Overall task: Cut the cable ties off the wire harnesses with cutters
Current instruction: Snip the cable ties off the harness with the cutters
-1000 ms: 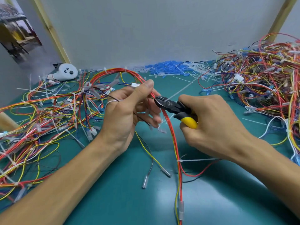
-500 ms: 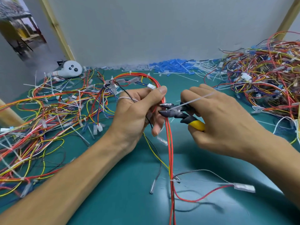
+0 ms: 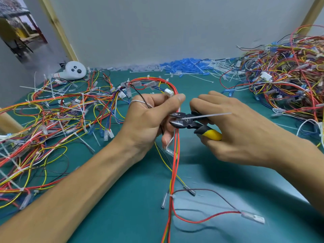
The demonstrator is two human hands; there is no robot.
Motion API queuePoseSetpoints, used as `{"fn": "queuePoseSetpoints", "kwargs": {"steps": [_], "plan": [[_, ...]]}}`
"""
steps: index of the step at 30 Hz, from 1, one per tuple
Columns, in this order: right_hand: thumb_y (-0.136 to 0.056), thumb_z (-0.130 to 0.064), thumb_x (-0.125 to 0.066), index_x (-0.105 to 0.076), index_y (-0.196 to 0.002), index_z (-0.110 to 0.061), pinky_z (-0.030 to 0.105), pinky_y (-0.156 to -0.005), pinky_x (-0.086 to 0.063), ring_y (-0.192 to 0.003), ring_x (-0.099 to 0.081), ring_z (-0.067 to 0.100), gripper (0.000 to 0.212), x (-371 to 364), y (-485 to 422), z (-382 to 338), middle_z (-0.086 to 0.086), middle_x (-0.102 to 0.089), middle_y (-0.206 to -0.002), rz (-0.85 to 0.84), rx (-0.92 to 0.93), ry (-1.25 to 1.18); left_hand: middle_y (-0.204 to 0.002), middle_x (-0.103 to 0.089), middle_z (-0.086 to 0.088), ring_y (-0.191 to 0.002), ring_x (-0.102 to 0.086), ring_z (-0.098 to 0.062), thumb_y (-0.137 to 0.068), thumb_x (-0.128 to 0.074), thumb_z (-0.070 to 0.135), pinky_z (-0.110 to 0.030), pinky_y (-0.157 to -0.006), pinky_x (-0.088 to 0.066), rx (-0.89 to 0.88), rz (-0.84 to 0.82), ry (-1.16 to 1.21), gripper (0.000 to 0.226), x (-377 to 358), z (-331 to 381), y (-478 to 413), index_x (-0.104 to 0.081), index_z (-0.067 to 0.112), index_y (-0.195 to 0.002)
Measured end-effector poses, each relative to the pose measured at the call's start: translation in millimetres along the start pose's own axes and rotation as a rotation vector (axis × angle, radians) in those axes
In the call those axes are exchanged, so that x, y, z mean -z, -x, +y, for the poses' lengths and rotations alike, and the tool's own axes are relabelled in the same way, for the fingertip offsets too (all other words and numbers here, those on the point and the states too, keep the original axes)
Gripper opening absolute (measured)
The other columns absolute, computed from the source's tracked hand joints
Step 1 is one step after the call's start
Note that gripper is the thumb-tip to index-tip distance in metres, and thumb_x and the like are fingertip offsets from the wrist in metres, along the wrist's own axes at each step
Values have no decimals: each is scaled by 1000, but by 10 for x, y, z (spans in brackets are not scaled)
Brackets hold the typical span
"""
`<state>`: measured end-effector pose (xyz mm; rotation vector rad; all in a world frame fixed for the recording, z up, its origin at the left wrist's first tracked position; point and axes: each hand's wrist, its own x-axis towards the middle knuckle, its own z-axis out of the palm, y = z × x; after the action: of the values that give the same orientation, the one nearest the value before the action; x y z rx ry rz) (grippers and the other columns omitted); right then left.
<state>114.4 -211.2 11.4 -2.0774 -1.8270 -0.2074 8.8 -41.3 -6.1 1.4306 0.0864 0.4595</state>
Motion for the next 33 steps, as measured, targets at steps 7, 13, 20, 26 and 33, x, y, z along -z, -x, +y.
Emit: {"fn": "queuePoseSetpoints", "kwargs": {"steps": [7,13,20,26,33], "plan": [[-80,-16,-55,-43,-87,-17,52,-63,-44,-74,-44,28,13,-40,6,-1,-2,-48,-80,25,-23,-47,-42,-48,-5,-22,-40,-13,-100,-60,10,-14,-30,-31,8,4,6,45,2,14,13,-56,8,-56],[-81,-21,-47,-42,-81,-20,51,-53,-44,-64,-44,32,6,-28,5,2,-5,-45,-70,52,-15,8,-40,-46,-2,-22,-37,-12,-99,-59,10,-13,-30,-30,7,-17,32,45,-13,30,36,-55,7,-54],[-87,-15,-66,-39,-89,-26,49,-60,-45,-74,-43,27,29,-45,-10,9,-5,-48,-82,80,41,-3,-38,-41,-1,-21,-33,-10,-98,-59,11,-12,-29,-28,33,-28,66,45,-31,55,51,-52,8,-53],[-79,-8,-75,-44,-92,-21,48,-65,-42,-78,-40,28,36,-78,-17,20,-2,-46,-86,127,32,-8,-38,-38,-1,-20,-31,-10,-89,-63,20,-11,-29,-27,67,-44,117,41,-21,66,44,-48,9,-52],[-75,-13,-64,-37,-83,-28,49,-57,-44,-69,-41,25,32,-77,-10,-21,-9,-44,-77,115,-20,-47,-38,-39,1,-21,-33,-9,-99,-56,12,-12,-29,-27,52,-43,142,50,-21,73,43,-47,10,-50]]}}
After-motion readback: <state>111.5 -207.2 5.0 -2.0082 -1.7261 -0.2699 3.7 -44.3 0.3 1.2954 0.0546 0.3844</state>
